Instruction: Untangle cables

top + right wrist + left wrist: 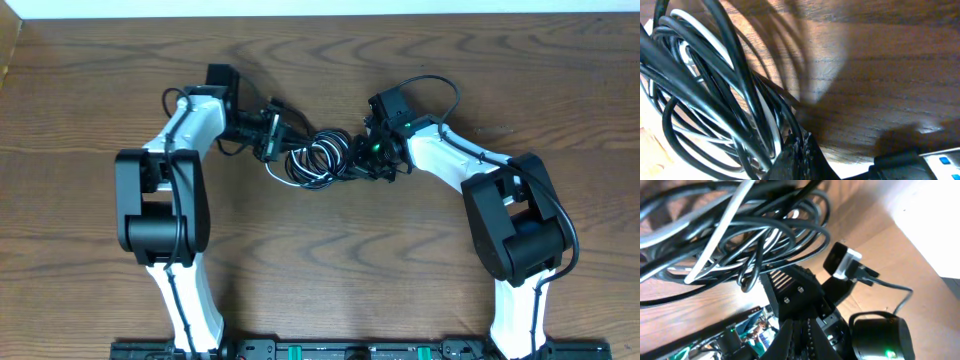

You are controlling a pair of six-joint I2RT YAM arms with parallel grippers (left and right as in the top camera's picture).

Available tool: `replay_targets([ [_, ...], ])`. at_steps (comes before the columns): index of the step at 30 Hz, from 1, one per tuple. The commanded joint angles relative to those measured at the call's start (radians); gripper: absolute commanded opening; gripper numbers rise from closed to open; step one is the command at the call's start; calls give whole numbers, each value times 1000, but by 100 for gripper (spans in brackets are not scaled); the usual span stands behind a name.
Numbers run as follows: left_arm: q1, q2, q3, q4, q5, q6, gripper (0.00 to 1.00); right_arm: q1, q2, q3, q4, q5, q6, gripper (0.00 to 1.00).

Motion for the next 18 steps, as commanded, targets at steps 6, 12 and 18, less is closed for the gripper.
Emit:
replay_targets([
  [6,-29,-3,-2,-72,-111,147,8,4,26,-31,-12,80,-4,1],
  [12,-125,-3,-2,-129,-311,121,34,4,26,-31,-12,80,-4,1],
  [18,-196,-3,-2,-95,-409,11,43,4,26,-31,-12,80,-4,1],
])
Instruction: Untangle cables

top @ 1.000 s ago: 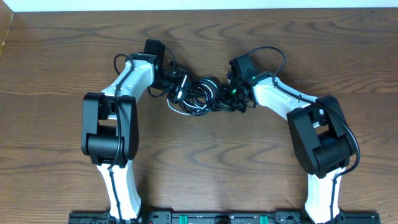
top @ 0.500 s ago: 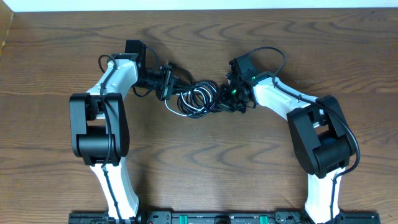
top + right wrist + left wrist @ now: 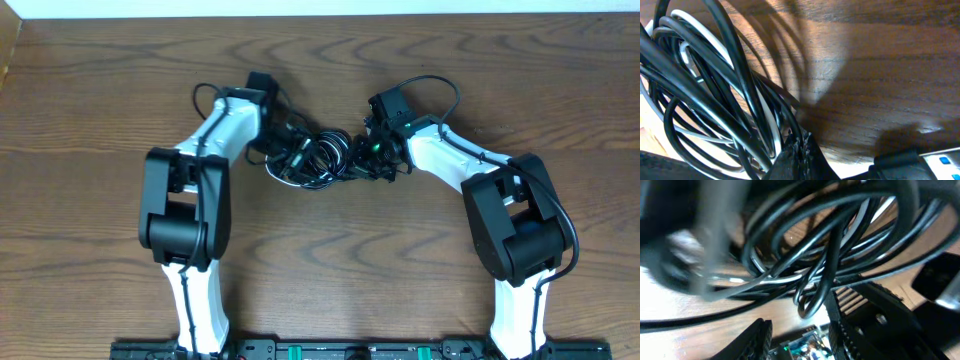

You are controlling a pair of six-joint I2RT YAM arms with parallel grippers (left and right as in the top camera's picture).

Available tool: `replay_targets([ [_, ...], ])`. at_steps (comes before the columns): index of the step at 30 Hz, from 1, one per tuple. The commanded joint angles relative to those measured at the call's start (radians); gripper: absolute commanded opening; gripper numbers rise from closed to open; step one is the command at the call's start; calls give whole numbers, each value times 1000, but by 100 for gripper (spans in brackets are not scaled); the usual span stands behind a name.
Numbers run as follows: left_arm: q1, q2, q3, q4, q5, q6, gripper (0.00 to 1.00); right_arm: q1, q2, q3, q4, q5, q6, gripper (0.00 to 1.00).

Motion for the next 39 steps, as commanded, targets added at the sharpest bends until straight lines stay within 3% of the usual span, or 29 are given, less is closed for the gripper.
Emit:
replay_targets([
  [1,-34,-3,-2,8,-126,-77,43,4,26,-30,-13,80,-4,1],
  [8,-101,-3,-2,8,-274,-155,41,4,26,-30,-13,80,-4,1],
  [10,-108,-3,-2,8,-300,-174,33,4,26,-30,-13,80,-4,1],
  [13,-111,-3,-2,21,-308,-174,9,4,26,-30,-13,79,-4,1],
  [14,-111,-3,-2,23,-308,-174,8,4,26,-30,-14,79,-4,1],
  [30,-110,-3,-2,26,-304,-173,7,-85,12,-13,-13,-317,-289,1],
  [39,-92,-6,-2,21,-299,-166,8,-88,-28,-11,-22,-219,-363,1],
])
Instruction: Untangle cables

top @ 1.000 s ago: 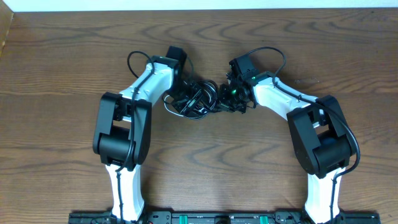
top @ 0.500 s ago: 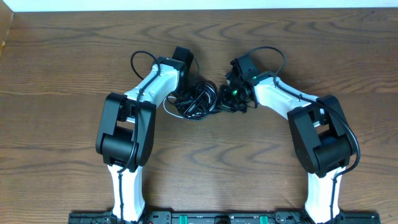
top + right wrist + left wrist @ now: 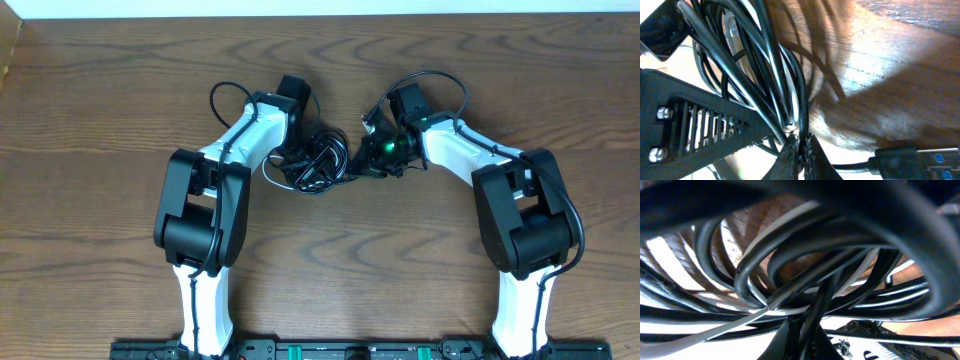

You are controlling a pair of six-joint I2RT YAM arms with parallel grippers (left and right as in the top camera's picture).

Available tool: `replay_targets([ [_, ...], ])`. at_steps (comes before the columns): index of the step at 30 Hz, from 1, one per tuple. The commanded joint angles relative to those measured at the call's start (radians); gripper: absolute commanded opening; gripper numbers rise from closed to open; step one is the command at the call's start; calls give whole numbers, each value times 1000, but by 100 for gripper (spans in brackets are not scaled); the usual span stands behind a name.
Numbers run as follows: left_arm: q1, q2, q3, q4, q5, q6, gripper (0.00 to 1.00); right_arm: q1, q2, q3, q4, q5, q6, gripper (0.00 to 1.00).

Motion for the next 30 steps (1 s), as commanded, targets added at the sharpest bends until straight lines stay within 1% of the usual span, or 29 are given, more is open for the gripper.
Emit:
replay_targets([
  [1,22,-10,-2,-16,-39,-6,7,-9,-39,-7,-10,34,-50,1],
  [4,29,-37,-2,-28,-37,-6,7,-9,-39,-7,-10,45,-51,1],
  [9,41,-136,-2,-39,-54,-5,7,-9,-39,-6,-10,48,-58,1],
  [16,61,-309,-2,-86,-206,-2,7,-9,-39,-2,-9,48,-77,1],
  [20,67,-390,-2,-116,-228,-2,7,-9,-39,-2,-9,56,-77,1],
  [26,68,-454,-2,-118,-237,6,8,-9,-39,-2,-10,55,-77,1],
  [30,68,-453,-2,-134,-287,13,8,-9,-39,-2,-9,55,-76,1],
])
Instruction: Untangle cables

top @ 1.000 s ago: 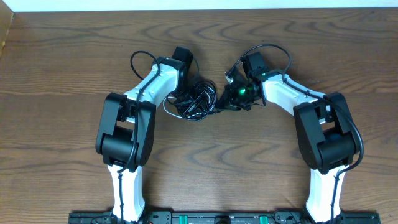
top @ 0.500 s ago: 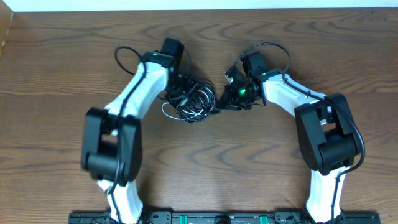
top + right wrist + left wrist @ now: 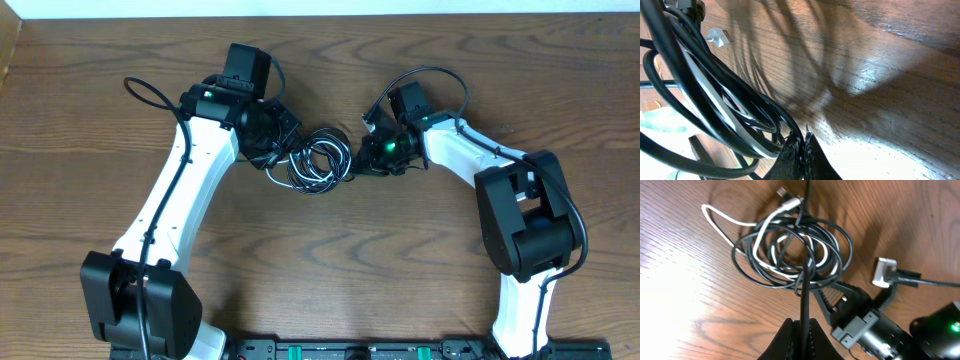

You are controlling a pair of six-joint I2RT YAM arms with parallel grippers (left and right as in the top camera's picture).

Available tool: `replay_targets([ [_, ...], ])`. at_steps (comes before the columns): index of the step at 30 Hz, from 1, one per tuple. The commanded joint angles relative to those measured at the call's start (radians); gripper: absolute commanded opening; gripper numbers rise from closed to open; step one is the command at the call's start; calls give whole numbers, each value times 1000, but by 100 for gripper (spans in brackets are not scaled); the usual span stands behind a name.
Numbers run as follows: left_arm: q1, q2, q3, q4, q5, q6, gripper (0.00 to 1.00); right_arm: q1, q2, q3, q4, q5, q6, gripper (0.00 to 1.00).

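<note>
A tangle of black and white cables (image 3: 315, 162) lies coiled at the table's middle. In the left wrist view the bundle (image 3: 790, 255) is seen from above, and a white cable ends in a silver plug (image 3: 790, 202). My left gripper (image 3: 802, 330) is shut on one black strand that runs taut up into the coil. Overhead it (image 3: 276, 138) hangs at the coil's left, raised. My right gripper (image 3: 801, 147) is shut on a black cable at the coil's right edge (image 3: 362, 157). A white plug (image 3: 717, 36) shows beyond it.
The wooden table (image 3: 420, 280) spreads bare around the coil. A cable with a silver connector (image 3: 885, 272) runs off beside the right gripper body (image 3: 865, 325). A black cable loop (image 3: 150, 92) trails from the left arm, and another arches over the right arm (image 3: 440, 80).
My left gripper was buried in the coil's left side; now it is drawn back and higher, still shut on a black strand. The coil looks looser. The right gripper stays put.
My left gripper stood just left of the coil, then open against it, then shut on a black strand inside the loops. Now it holds that strand away from the coil. My right gripper has gripped the coil's right side throughout, shifting slightly toward the far edge.
</note>
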Motion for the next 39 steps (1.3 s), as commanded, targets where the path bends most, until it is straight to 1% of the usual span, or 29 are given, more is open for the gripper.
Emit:
replay_targets([
  [1,5,-11,-2,-27,-89,9,8,-9,-23,-2,0,16,-19,1],
  [11,5,-11,-2,-101,-240,9,8,-9,-23,-2,-1,48,-19,1],
  [13,5,-11,-2,-106,-245,24,12,-9,-23,-2,-1,50,-19,1],
  [14,5,-11,-2,-108,-245,36,15,-9,-23,-2,-1,50,-19,1],
  [15,5,-11,-2,-108,-245,43,21,-9,-23,-2,0,50,-19,1],
  [16,5,-11,-2,-108,-245,53,28,-9,-23,-2,0,50,-19,1],
  [18,5,-11,0,-112,-245,76,46,-9,-23,-2,0,50,-19,1],
  [20,5,-11,0,-119,-245,81,60,-9,-23,-2,0,50,-19,1],
  [22,5,-11,1,-126,-245,98,71,-9,-23,-2,-1,58,-19,1],
  [23,5,-11,6,-138,-246,135,78,-9,-23,-2,-1,72,-19,1],
  [24,5,-11,13,-150,-246,154,80,-9,-23,-2,-2,86,-19,1],
  [29,22,-11,46,-201,-247,186,82,-9,-34,19,-63,240,-8,1],
  [32,26,-6,46,-201,-245,185,82,-8,-60,71,-146,248,-37,1],
  [34,21,-1,44,-201,-245,163,82,-4,-90,95,-191,249,-93,1],
  [36,11,8,44,-200,-245,148,82,1,-115,101,-209,252,-126,1],
  [39,-13,29,44,-191,-246,139,82,15,-142,100,-224,285,-132,1],
])
